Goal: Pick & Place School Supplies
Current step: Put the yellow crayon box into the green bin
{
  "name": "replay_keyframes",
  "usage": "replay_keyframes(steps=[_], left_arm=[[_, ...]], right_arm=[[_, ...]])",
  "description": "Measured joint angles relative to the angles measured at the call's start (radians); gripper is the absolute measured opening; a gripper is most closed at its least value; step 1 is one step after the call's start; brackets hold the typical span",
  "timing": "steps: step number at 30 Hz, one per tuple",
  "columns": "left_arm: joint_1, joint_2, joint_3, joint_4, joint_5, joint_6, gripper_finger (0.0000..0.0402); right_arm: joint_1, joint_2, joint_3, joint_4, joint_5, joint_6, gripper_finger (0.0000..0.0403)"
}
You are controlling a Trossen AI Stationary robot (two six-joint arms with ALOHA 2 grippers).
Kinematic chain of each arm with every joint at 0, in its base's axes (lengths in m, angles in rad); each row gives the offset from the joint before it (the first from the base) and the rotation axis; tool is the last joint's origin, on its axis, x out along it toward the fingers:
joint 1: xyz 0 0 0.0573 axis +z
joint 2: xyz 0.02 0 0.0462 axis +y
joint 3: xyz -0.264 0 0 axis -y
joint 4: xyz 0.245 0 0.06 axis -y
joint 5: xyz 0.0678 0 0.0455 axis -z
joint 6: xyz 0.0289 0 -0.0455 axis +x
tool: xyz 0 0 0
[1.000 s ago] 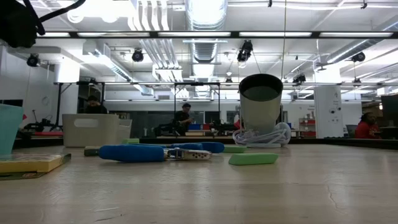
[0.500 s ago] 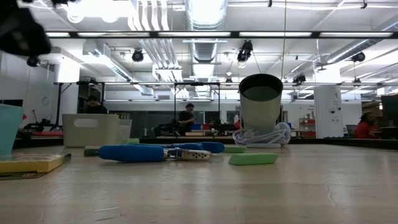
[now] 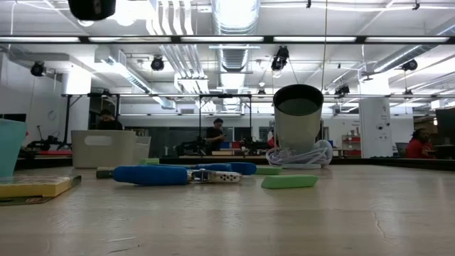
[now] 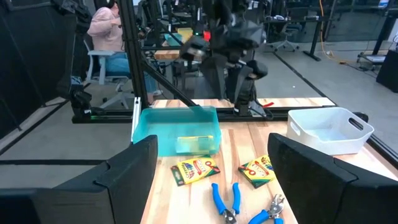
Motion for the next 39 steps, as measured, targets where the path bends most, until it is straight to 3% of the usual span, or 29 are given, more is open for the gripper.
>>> replay_keyframes(steps=[7,13,26,32,39], left_arm=[[0.007,0.000,0.019,0.022,-0.047,0.035,0.0138],[0.006,0.000,0.018,0.023,0.069,0.096,0.0138],[0.006,0.000,0.017,-0.013,0.077,0.155,0.0138],[0.007,0.000,0.017,-0.008,0.074,0.085,0.0138],[0.006,0.000,0.017,-0.018,-0.005,-0.023,0.0136]], right_arm=[[0.000,0.000,0.000,0.000,0.000,-0.002,0.0309],[0.000,0.000,0.000,0.000,0.000,-0.002,0.0309],[0.000,0.000,0.000,0.000,0.000,-0.001,0.0297],[0.000,0.000,0.000,0.000,0.000,-0.002,0.0306],[0.000,0.000,0.000,0.000,0.000,0.000,0.0310]])
